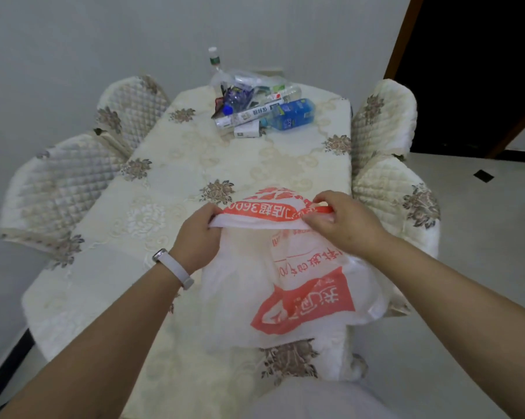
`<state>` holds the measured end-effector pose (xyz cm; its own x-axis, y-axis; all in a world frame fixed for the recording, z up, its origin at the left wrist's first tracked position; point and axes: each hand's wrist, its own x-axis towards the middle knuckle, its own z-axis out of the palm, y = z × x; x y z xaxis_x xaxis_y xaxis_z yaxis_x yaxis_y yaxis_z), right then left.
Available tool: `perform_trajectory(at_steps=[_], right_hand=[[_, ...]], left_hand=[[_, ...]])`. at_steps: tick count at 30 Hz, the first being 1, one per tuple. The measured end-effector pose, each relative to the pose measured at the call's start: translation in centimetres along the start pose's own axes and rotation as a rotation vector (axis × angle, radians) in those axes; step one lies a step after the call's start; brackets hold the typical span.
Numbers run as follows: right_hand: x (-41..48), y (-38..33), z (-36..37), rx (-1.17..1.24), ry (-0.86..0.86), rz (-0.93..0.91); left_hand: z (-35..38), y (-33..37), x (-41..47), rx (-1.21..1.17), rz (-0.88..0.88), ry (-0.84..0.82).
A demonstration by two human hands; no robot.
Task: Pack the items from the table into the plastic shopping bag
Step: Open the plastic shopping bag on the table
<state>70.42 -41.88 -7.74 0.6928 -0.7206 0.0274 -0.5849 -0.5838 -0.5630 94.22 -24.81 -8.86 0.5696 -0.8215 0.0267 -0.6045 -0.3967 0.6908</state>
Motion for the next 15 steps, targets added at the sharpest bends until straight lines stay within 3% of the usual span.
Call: perform_trajectory(at_steps=[4,10,15], right_hand=[[0.4,0.6,0.1,-0.33,-0.097,-0.086],[2.1,2.2,0.1,-0.235,0.02,0.219],[1.8,2.0,1.1,-0.234,0.024,0.241]], left_hand=[[-0.8,0.2,0.3,-0.037,-0.064,-0.04],[-2.2,-1.0,-0.4,0.328,0.003,-0.145],[-3.0,-3.2,-0.9,0.386,-0.022,-0.141]])
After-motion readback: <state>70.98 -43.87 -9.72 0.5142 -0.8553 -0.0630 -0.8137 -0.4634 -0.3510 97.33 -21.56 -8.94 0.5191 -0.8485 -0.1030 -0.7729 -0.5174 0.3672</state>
